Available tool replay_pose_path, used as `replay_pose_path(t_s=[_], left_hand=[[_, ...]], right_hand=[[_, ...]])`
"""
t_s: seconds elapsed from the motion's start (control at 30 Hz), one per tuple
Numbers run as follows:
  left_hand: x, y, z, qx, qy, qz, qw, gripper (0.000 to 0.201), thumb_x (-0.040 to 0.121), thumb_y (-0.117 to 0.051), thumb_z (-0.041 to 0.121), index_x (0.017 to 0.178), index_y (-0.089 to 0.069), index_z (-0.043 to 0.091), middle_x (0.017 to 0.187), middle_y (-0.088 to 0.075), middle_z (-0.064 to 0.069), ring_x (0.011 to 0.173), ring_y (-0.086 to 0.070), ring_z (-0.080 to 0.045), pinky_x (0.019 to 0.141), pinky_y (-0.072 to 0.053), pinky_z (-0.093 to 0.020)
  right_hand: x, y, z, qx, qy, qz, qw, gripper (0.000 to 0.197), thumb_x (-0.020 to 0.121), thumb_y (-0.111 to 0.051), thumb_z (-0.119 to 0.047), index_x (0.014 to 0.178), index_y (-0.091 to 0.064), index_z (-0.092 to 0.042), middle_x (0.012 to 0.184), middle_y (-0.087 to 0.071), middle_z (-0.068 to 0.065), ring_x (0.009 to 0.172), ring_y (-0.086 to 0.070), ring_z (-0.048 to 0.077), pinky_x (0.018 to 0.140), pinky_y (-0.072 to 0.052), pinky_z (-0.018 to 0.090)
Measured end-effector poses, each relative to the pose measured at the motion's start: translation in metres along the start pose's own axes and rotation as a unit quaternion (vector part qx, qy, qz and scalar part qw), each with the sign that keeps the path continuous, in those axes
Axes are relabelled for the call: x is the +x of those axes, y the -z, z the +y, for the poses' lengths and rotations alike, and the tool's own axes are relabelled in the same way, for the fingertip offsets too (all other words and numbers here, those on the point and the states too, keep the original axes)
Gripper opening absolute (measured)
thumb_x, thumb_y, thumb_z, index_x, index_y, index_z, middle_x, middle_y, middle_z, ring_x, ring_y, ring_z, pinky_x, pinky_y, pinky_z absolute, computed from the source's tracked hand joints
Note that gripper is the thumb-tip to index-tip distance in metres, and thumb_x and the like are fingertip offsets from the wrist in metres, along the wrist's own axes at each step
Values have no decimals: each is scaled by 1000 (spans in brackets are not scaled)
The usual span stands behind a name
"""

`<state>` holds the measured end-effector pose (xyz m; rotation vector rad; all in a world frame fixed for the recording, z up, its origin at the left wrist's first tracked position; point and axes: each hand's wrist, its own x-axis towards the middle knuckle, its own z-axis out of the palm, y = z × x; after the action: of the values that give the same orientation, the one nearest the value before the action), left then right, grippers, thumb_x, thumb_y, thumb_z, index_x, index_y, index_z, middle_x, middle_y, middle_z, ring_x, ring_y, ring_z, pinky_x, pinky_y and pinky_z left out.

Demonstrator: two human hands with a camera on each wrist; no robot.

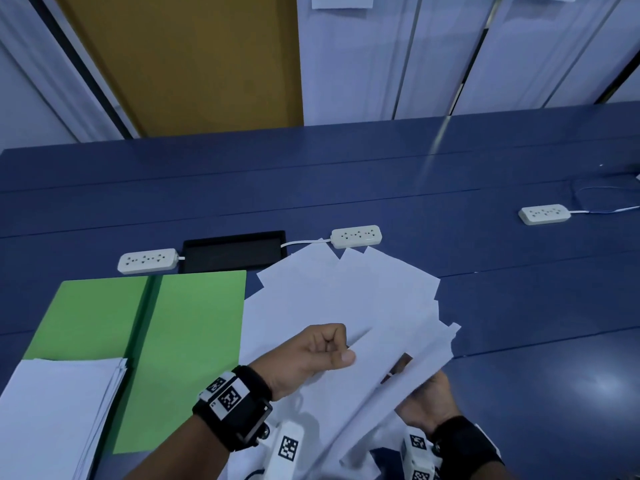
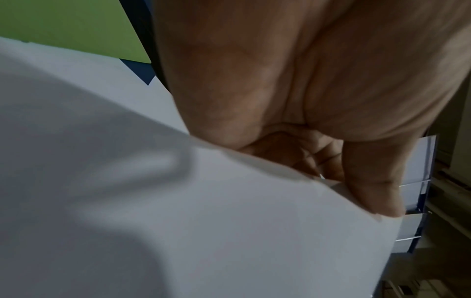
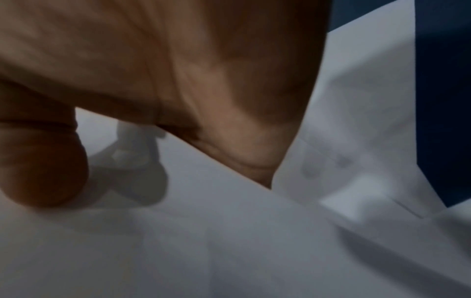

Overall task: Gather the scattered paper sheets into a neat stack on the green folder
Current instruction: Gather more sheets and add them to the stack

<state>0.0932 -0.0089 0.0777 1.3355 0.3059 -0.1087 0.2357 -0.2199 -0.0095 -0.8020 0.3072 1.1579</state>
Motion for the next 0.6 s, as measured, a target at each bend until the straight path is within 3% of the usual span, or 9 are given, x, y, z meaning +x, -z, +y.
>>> replay_pose_path(t_s=[0.07, 0.13, 0.2, 0.27, 0.33, 0.4, 0.47, 0.53, 0.6], left_hand=[[3, 3, -2, -3, 0, 20, 1000, 33, 102, -65, 18, 76, -45, 20, 67, -28, 2, 58, -12, -17, 52, -11, -26], [7, 7, -2, -38, 3, 56, 998, 28, 103, -64, 20, 80, -48, 20, 71, -34, 3, 66, -17, -19, 62, -11, -34], [9, 11, -2, -67, 11, 115, 991, 25, 105, -58, 14, 83, -49, 18, 70, -43, 8, 66, -27, -11, 62, -19, -28], [11, 20, -9, -58, 18, 167, 984, 22, 105, -56, 12, 85, -48, 14, 68, -45, 10, 61, -33, -6, 57, -28, -17], [14, 33, -21, -17, 42, 193, 980, 21, 103, -61, 15, 85, -51, 15, 71, -40, 5, 62, -30, -10, 56, -27, -19], [21, 48, -38, 12, 87, 205, 975, 21, 100, -62, 12, 81, -55, 18, 75, -46, 4, 68, -40, -11, 64, -35, -22], [30, 62, -54, 72, 134, 206, 967, 23, 97, -58, 5, 81, -66, 18, 80, -61, 7, 78, -53, -13, 74, -42, -26], [41, 74, -69, 198, 168, 212, 942, 28, 94, -58, 5, 79, -71, 24, 84, -68, 15, 84, -60, -15, 75, -47, -26], [51, 82, -80, 337, 201, 216, 894, 10, 93, -67, 20, 93, -68, 30, 110, -68, 7, 107, -64, -21, 92, -51, -32]], right_hand=[[-11, -20, -3, -13, 17, 8, 1000, 50, 44, -99, -21, 83, -72, -5, 94, -70, 19, 81, -73, 38, 71, -63, 46], [-20, -33, -6, 3, 40, 36, 999, 15, 70, -85, -25, 67, -81, -11, 76, -76, 13, 62, -75, 27, 50, -62, 36], [-13, -27, -9, -14, 51, 59, 997, 31, 83, -83, -20, 54, -76, -12, 61, -71, 9, 50, -70, 23, 45, -56, 29], [-8, -30, -10, -37, 51, 74, 995, 35, 55, -97, -26, 59, -67, -10, 61, -60, 7, 51, -61, 21, 51, -52, 26], [1, -22, -12, -37, 44, 93, 994, 19, 67, -78, -19, 67, -62, -8, 64, -61, 5, 55, -63, 19, 55, -54, 26], [6, -13, -14, -58, 35, 105, 992, 7, 74, -66, -9, 79, -70, -5, 83, -70, 13, 77, -71, 30, 79, -59, 37], [10, -3, -14, -93, 15, 135, 986, 21, 75, -62, 0, 92, -73, -4, 99, -71, 18, 92, -69, 37, 95, -53, 47], [15, 6, -11, -124, 1, 190, 974, 29, 73, -60, 3, 98, -72, 0, 100, -70, 20, 91, -67, 38, 96, -52, 49], [17, 16, -7, -148, -22, 234, 961, 48, 61, -63, 2, 109, -70, 4, 104, -70, 22, 93, -67, 41, 99, -53, 53]])
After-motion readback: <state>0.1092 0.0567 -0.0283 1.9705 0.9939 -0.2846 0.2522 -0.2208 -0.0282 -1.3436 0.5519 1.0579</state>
